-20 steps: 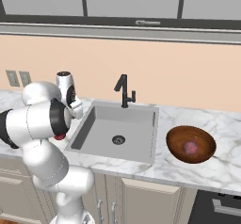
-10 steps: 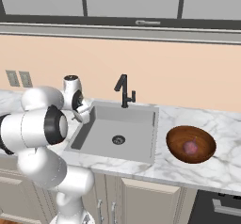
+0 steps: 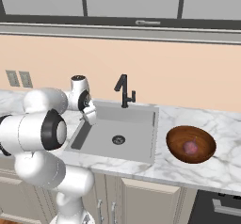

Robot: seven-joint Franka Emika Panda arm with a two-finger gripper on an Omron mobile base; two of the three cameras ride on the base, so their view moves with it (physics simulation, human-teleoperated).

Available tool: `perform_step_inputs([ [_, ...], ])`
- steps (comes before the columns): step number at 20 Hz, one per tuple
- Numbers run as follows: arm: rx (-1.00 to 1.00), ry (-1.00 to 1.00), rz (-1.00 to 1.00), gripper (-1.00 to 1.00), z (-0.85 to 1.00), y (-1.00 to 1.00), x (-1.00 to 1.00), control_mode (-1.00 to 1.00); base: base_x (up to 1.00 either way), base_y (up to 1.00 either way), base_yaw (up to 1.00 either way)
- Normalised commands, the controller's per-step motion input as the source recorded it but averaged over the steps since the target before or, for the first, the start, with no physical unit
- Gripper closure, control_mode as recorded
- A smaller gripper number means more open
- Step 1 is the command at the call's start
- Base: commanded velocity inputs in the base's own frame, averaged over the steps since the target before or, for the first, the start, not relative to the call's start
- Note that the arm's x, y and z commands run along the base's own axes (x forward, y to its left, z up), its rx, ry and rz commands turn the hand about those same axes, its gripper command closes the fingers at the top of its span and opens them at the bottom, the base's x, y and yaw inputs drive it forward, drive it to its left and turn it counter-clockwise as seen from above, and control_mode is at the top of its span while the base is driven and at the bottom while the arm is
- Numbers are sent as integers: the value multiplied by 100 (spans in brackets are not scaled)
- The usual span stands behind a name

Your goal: There is a mixed pile of frozen fruits and vegetables on the counter. Locate all the frozen vegetables and place the items in a bowl on the counter. Take all the frozen fruits and defrost them in a running sink.

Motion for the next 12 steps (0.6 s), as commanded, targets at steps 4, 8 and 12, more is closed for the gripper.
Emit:
perform_step_inputs([
  [4,-1,2,-9,100,12,-34,-6,-100,0,0,0],
  [8,0,0,-8,100,12,-35,-13,-100,0,0,0],
  [12,-1,-1,0,100,0,-34,-4,-100,0,0,0],
])
